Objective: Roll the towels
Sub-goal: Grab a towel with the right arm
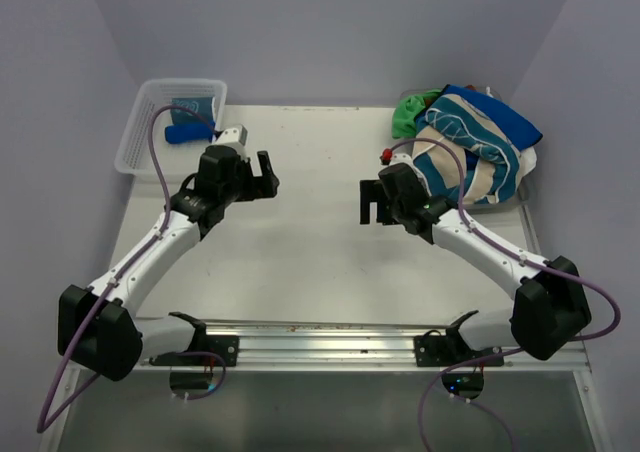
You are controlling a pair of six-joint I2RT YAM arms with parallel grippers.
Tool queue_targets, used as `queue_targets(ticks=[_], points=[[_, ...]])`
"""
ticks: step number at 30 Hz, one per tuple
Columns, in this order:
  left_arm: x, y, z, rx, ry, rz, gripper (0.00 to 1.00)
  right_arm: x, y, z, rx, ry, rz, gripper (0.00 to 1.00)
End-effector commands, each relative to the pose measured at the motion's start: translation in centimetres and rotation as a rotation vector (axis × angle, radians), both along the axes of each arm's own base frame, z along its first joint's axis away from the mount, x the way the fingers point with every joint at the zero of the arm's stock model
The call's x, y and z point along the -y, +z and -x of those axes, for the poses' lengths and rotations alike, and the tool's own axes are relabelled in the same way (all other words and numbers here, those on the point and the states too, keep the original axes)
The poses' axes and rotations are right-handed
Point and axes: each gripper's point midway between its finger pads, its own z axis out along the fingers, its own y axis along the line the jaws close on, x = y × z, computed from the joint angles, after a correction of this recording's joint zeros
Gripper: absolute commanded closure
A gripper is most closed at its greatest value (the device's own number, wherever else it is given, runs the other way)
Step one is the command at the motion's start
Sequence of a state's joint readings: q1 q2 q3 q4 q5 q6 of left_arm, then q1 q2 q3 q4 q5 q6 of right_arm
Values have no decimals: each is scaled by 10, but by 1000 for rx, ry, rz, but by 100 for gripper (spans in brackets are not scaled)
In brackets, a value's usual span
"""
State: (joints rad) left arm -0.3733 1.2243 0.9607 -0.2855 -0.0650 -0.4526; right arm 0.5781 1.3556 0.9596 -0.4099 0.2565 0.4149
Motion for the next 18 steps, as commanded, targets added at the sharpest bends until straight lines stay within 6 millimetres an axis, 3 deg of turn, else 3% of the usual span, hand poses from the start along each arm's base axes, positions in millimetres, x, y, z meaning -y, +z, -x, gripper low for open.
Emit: queue_targets(ticks=[1, 7, 12, 15, 17, 18], points=[[4, 15, -6, 24, -16, 9, 0, -5, 17, -9, 50, -23, -29, 1], [-4, 3, -8, -19, 35, -17, 0, 6, 18, -8, 56, -56, 15, 2], [-4, 0, -8, -26, 37, -20, 0, 26, 37, -15, 112, -117, 95, 2], [-5, 1, -9, -28, 37, -32, 0, 59, 64, -26, 188, -216, 183, 1], [-8, 2, -8, -32, 45, -45, 0, 72, 84, -34, 221, -252, 151, 2], [-12, 5, -9, -24, 63, -52, 0, 90, 90, -42, 224, -297, 134, 1]])
